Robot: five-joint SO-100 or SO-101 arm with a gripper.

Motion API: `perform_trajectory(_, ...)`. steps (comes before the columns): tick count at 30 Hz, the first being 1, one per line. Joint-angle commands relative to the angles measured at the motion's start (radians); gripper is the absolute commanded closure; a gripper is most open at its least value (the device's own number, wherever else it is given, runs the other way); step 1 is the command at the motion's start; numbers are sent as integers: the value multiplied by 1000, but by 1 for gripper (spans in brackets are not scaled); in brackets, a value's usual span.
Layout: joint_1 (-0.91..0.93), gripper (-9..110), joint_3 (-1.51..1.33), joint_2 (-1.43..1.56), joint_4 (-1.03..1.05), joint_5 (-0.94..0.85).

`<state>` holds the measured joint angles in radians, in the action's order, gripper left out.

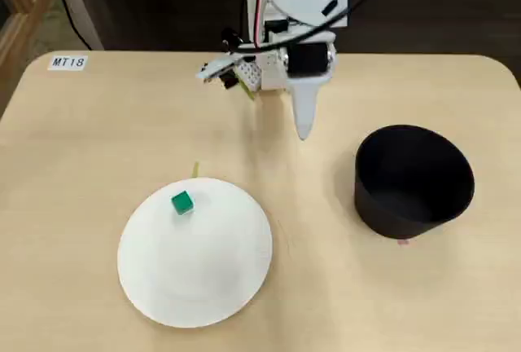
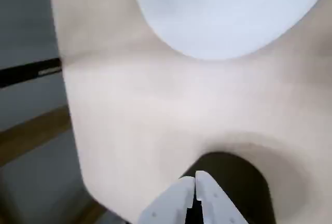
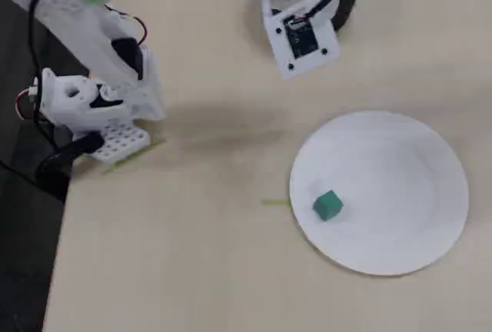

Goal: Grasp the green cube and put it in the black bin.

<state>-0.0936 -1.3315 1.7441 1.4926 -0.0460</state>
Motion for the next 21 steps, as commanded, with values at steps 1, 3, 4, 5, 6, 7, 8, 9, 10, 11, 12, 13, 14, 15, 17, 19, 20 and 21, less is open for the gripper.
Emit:
perform_trajectory(1, 37, 102, 350, -290, 144, -8)
perform_trajectory(3, 57, 102, 621, -495, 278, 0)
perform_trajectory(4, 69, 102, 767, -600, 344, 9)
perform_trajectory(5, 83, 102, 839, -660, 362, 20)
perform_trajectory(6, 100, 102, 850, -680, 359, 46)
perform_trajectory(7, 123, 102, 851, -693, 357, 74)
perform_trajectory(8, 147, 102, 851, -703, 359, 95)
perform_trajectory(9, 175, 102, 838, -703, 360, 118)
perform_trajectory(10, 204, 102, 828, -704, 360, 133)
perform_trajectory(11, 235, 102, 819, -706, 362, 147)
perform_trajectory(12, 267, 102, 805, -706, 362, 163)
perform_trajectory(13, 299, 102, 792, -699, 364, 178)
perform_trajectory(14, 333, 102, 775, -690, 364, 199)
perform_trajectory(15, 365, 102, 758, -681, 364, 221)
perform_trajectory(17, 423, 102, 715, -660, 364, 272)
perform_trajectory(19, 472, 102, 673, -640, 364, 319)
perform_trajectory(20, 492, 102, 646, -626, 364, 342)
perform_trajectory(21, 511, 102, 611, -607, 364, 367)
